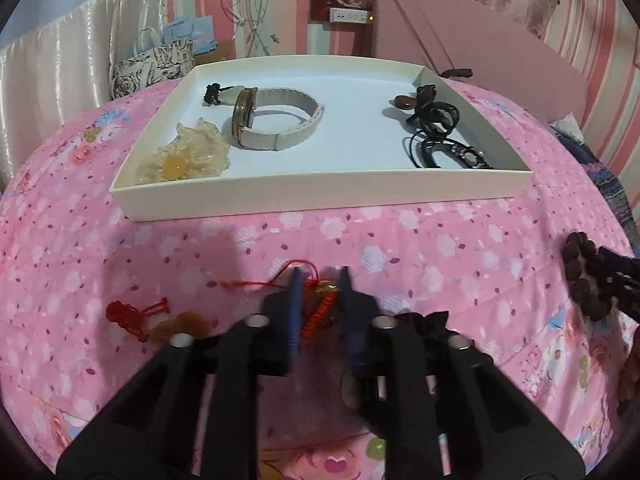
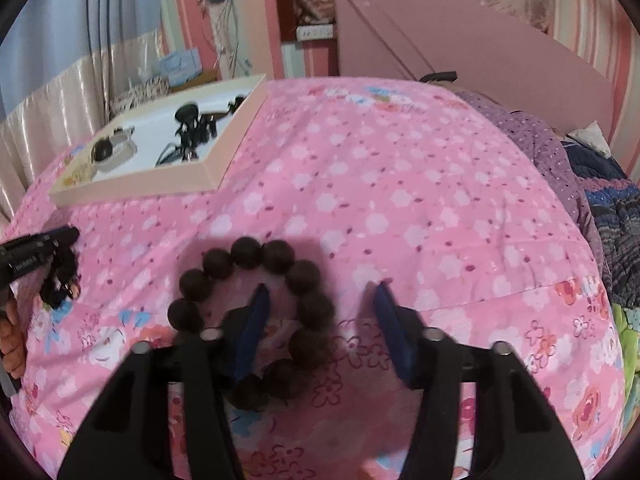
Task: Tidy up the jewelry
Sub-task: 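Grasp the red beaded charm with the left tool while the right tool grasps the wooden bead bracelet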
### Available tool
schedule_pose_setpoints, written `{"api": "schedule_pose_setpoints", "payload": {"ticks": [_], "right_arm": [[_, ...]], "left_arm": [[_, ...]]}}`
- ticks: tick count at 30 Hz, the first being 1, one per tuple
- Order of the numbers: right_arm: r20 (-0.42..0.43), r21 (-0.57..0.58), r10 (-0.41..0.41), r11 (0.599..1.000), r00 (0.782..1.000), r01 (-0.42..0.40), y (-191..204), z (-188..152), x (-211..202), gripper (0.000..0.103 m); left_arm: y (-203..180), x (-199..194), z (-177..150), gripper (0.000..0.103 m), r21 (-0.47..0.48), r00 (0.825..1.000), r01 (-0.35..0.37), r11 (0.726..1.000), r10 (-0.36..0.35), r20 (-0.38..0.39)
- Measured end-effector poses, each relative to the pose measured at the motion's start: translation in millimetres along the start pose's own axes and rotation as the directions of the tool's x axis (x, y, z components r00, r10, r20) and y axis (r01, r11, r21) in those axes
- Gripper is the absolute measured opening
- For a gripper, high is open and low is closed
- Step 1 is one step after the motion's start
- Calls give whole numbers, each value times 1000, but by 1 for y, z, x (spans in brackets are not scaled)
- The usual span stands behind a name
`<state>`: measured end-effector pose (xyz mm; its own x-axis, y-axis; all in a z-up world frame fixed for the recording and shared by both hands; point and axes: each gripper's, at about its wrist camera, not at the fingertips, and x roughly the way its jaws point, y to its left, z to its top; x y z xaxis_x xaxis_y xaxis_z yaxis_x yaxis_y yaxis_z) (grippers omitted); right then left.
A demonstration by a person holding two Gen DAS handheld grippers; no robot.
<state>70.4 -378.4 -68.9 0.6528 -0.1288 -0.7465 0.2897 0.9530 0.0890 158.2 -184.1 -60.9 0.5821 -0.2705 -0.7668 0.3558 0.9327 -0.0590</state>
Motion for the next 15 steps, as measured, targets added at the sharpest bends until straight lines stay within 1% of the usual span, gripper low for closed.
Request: {"api": "schedule_pose_setpoints", "payload": {"ticks": [2,5,8,11,13,15], "right_arm": [[-11,-16,-11,1000,1000,11,3,0,3,33],[-13,-16,-5,1000,1000,5,3,0,3,24],[-9,-5,6,1000,1000,-7,0,0,2,21],[12,18,27,999,1000,-27,-4,-1,-2,19],[44,63,72,995,996,-75,-10,-1,-9,19],[83,81,98,991,992,-104,-10,-1,-19,19]], "left_arm": [[3,-2,0,10,-14,1000,12,1000,-12,2],[4,-5,0,10,-25,1000,18,1000,-17,20],[7,-13,-2,10,-36,999,32,999,-31,40],[16,-27,-5,10,-46,997,44,998,-42,62],[21,-35,-7,10,-44,996,43,998,-40,76],[28,-45,-8,10,-40,995,31,999,-27,97]]}}
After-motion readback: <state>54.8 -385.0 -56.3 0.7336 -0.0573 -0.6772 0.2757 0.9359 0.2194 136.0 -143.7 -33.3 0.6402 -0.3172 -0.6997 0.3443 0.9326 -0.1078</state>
